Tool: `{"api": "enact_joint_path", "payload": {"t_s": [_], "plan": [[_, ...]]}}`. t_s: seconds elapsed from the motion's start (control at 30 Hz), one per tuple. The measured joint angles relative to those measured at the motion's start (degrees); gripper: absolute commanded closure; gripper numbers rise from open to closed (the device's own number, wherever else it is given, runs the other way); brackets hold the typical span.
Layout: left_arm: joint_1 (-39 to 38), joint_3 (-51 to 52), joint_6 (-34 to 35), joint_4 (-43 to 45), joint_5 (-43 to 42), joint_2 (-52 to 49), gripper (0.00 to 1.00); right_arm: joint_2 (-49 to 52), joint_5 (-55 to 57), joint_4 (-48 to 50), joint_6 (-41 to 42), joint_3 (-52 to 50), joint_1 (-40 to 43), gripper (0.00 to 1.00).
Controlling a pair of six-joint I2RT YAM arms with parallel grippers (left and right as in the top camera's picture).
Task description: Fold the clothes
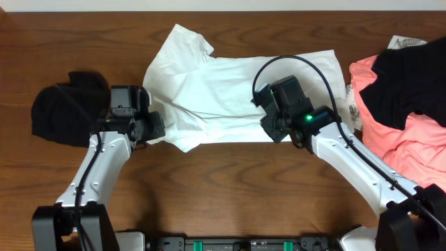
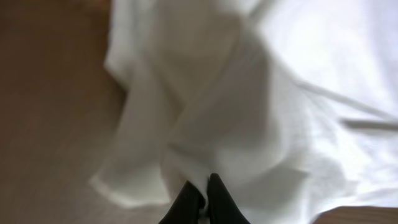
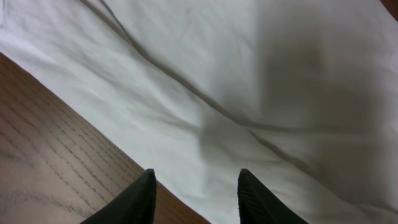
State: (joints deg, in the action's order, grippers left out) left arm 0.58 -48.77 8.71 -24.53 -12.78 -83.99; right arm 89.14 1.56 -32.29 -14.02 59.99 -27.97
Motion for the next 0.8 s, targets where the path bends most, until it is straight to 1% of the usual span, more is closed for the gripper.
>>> {"api": "enact_joint_path", "payload": {"t_s": [0.17, 0.3, 0.43, 0.53, 0.63, 0.73, 0.8], "plan": [[0.0, -1.1, 1.0, 1.4, -5.9, 3.1, 0.94, 0.0, 0.0, 0.0, 0.0, 0.0, 0.0, 0.6], [0.0, -3.4, 3.0, 8.1, -8.4, 7.6, 0.94, 0.0, 0.0, 0.0, 0.0, 0.0, 0.0, 0.6], [0.0, -4.6, 4.8, 13.4, -7.8, 9.5, 0.94, 0.0, 0.0, 0.0, 0.2, 0.0, 0.0, 0.6], [0.0, -4.6, 5.5, 16.3, -7.0, 8.1, 0.94, 0.0, 0.0, 0.0, 0.2, 0.0, 0.0, 0.6], [-0.1, -4.6, 6.1, 19.3, -6.3, 4.5, 0.94, 0.0, 0.0, 0.0, 0.2, 0.0, 0.0, 0.6], [-0.7, -4.6, 6.3, 21.5, -6.1, 0.3, 0.94, 0.0, 0.0, 0.0, 0.2, 0.0, 0.0, 0.56], [-1.2, -4.6, 6.4, 22.9, -5.9, -2.2, 0.94, 0.0, -0.4, -0.1, 0.2, 0.0, 0.0, 0.56]]}}
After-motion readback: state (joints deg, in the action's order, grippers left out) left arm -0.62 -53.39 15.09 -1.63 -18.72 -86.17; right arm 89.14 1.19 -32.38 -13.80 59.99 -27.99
